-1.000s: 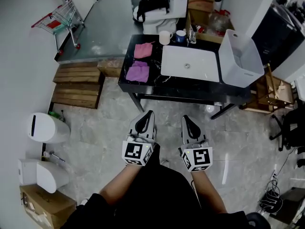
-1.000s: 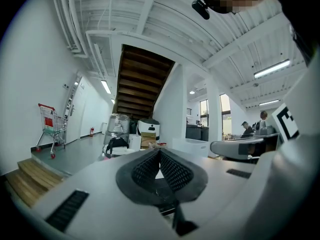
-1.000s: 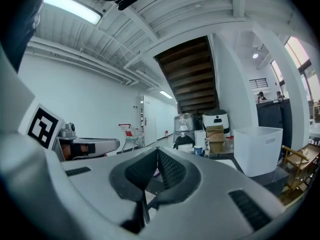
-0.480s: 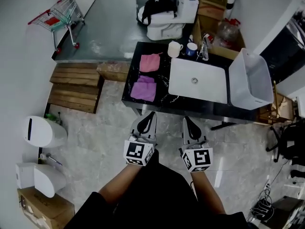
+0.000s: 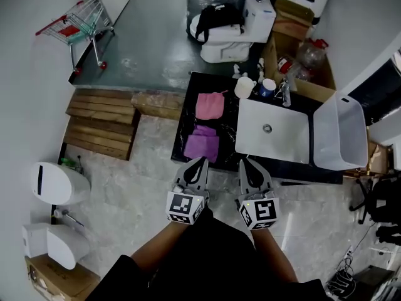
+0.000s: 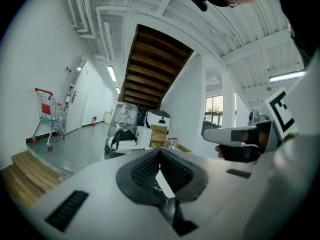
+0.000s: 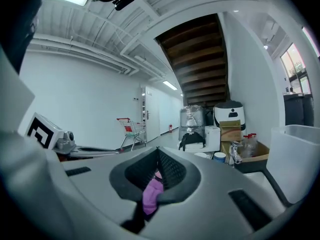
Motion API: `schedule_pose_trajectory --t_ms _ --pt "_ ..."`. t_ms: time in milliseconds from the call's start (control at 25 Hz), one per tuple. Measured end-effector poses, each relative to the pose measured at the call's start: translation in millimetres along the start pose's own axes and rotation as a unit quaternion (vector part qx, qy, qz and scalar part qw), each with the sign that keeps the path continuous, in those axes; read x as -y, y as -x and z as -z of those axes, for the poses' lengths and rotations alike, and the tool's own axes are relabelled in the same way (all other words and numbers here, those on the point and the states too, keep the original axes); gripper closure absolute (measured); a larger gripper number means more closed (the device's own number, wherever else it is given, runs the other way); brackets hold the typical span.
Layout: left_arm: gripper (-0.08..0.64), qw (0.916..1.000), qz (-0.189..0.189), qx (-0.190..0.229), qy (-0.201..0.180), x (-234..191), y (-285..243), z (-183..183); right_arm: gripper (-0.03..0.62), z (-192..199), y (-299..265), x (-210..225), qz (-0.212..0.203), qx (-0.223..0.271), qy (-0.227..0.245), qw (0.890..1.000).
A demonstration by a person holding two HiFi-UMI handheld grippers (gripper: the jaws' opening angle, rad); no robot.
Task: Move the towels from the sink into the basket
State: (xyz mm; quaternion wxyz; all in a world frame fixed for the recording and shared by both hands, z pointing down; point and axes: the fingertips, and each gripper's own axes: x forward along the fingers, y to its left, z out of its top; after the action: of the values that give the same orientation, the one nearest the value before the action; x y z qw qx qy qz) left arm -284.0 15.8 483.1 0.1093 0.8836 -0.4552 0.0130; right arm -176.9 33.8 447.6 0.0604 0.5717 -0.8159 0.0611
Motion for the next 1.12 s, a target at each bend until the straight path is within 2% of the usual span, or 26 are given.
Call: schedule_pose_trajectory --t_ms 280,480,840,1120 --pt "0.545 1.0 0.005 -0.004 0.003 -40.3 -27.3 -1.5 0.575 1.6 -53.1 3.0 0.008 -0.011 0.004 1.0" --pt "0.545 0.9999 -0.012 -0.003 0.011 -62.5 -32.7 0.3 0.575 15.1 -75.8 -4.7 -0.001 -0.031 0.002 1.0" --pt "0.545 0.9987 -0.05 -0.006 0.011 -90.9 -32.4 6.2 0.575 39.6 -117.2 -23.8 -0.059 -0.055 0.004 0.997" --pt "0.545 0.9968 -0.078 -0.005 0.016 -105.0 -37.6 5.7 0.575 67.0 -140.4 -35.1 -0.108 -0.086 0.008 0.99"
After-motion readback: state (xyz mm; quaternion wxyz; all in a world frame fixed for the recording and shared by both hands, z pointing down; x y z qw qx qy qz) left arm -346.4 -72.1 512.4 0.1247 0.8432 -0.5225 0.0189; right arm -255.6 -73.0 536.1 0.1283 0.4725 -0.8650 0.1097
